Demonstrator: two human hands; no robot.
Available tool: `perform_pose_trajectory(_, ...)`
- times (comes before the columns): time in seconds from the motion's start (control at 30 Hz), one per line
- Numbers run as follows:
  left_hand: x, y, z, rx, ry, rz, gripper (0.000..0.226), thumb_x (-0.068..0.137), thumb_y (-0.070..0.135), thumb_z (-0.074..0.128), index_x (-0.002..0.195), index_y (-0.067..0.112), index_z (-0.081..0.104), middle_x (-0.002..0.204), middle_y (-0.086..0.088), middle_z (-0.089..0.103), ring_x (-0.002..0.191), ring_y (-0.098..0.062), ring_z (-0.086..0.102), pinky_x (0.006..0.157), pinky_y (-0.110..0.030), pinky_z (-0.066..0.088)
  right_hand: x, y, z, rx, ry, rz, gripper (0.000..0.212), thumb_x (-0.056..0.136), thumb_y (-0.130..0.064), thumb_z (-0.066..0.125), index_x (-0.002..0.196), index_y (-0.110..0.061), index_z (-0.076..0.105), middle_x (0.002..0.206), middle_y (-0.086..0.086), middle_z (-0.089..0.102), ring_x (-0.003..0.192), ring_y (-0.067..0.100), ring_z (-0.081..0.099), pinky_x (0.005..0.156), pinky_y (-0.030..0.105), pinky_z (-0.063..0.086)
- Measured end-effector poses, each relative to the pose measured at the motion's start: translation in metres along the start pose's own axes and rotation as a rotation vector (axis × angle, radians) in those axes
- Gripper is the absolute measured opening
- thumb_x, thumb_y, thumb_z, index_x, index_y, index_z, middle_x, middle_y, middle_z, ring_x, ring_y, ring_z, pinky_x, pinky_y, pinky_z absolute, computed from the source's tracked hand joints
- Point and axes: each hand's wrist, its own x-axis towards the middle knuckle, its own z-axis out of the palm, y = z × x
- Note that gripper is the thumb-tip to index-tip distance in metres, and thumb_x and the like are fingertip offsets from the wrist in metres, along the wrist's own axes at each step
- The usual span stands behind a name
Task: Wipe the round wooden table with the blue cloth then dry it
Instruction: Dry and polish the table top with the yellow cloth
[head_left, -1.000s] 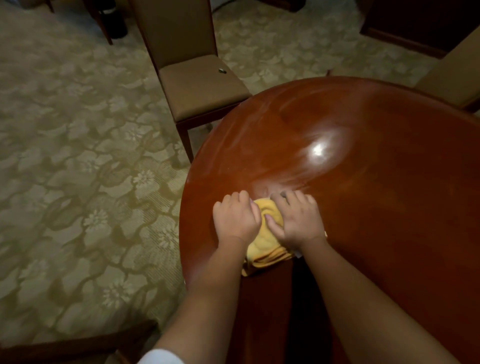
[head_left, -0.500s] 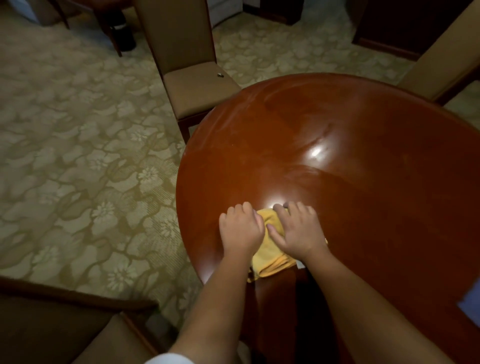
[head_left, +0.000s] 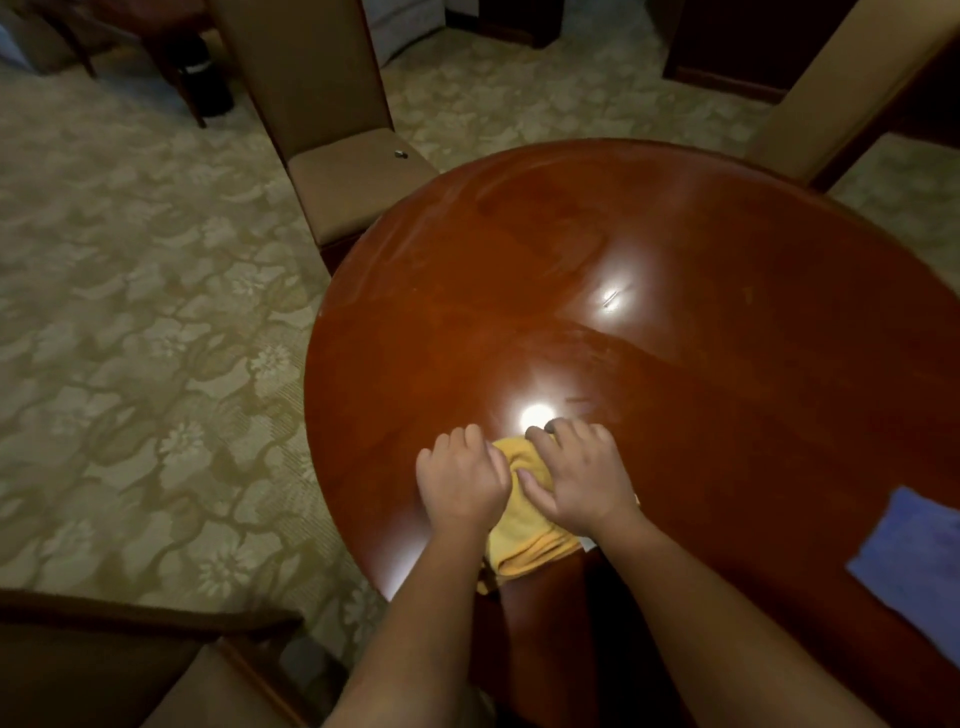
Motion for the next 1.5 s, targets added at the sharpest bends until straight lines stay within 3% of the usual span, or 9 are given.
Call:
perform_pose_trajectory(0.3, 0.101, 0.015, 0.040, -0.015, 0.012, 0.040, 0.029, 0.081, 0.027, 0.035, 0.062, 0.014, 0.054, 0.055, -0.002, 0.051, 0.048, -0.024, 0.048, 0.047, -0.027, 0.030, 0.086, 0.047, 0.013, -0.046, 0.120, 0.049, 0.044, 0.081, -0.048, 0.046, 0.101, -0.013, 0.064, 0.088, 0.006, 0.059, 0.079, 0.027, 0.054, 0.068, 0.036, 0.032)
perform_pose_trajectory(0.53, 0.188, 0.032, 0.074, -0.064, 0.011, 0.051, 0.029, 0.081, 0.028, 0.034, 0.064, 0.015, 0.054, 0.057, -0.002, 0.053, 0.051, -0.024, 0.050, 0.049, -0.029, 0.032, 0.160, 0.090, 0.025, -0.105, 0.137, 0.134, 0.045, 0.080, -0.047, 0.046, 0.100, -0.013, 0.066, 0.086, 0.008, 0.060, 0.075, 0.030, 0.055, 0.065, 0.036, 0.038)
perform_pose_trajectory(0.73, 0.209, 0.037, 0.082, -0.093, -0.032, 0.044, 0.032, 0.082, 0.030, 0.032, 0.067, 0.015, 0.055, 0.061, -0.002, 0.055, 0.055, -0.024, 0.051, 0.052, -0.030, 0.036, 0.181, 0.102, 0.027, -0.126, 0.165, 0.137, 0.046, 0.081, -0.047, 0.044, 0.101, -0.012, 0.066, 0.085, 0.008, 0.061, 0.074, 0.030, 0.056, 0.065, 0.036, 0.041)
perform_pose_trajectory(0.97, 0.171, 0.026, 0.069, -0.105, -0.046, 0.093, 0.031, 0.084, 0.029, 0.032, 0.068, 0.013, 0.053, 0.061, -0.004, 0.054, 0.056, -0.026, 0.052, 0.052, -0.032, 0.038, 0.146, 0.079, 0.020, -0.113, 0.151, 0.163, 0.047, 0.080, -0.048, 0.044, 0.099, -0.010, 0.065, 0.082, 0.010, 0.059, 0.072, 0.031, 0.056, 0.064, 0.036, 0.043)
perform_pose_trajectory(1.33, 0.027, 0.033, 0.020, -0.105, -0.062, 0.126, 0.026, 0.085, 0.026, 0.036, 0.065, 0.015, 0.049, 0.057, -0.002, 0.049, 0.051, -0.023, 0.047, 0.047, -0.032, 0.037, -0.002, 0.034, -0.006, -0.049, 0.106, 0.142, 0.045, 0.084, -0.049, 0.047, 0.104, -0.013, 0.063, 0.087, 0.004, 0.058, 0.078, 0.025, 0.054, 0.069, 0.033, 0.032)
perform_pose_trajectory(1.5, -0.045, 0.054, -0.003, -0.097, -0.066, 0.150, 0.023, 0.081, 0.026, 0.038, 0.064, 0.015, 0.050, 0.057, -0.003, 0.049, 0.051, -0.024, 0.048, 0.048, -0.031, 0.034, -0.080, 0.025, -0.021, 0.001, 0.051, 0.153, 0.045, 0.086, -0.050, 0.045, 0.106, -0.014, 0.063, 0.093, 0.005, 0.060, 0.082, 0.025, 0.057, 0.069, 0.035, 0.042)
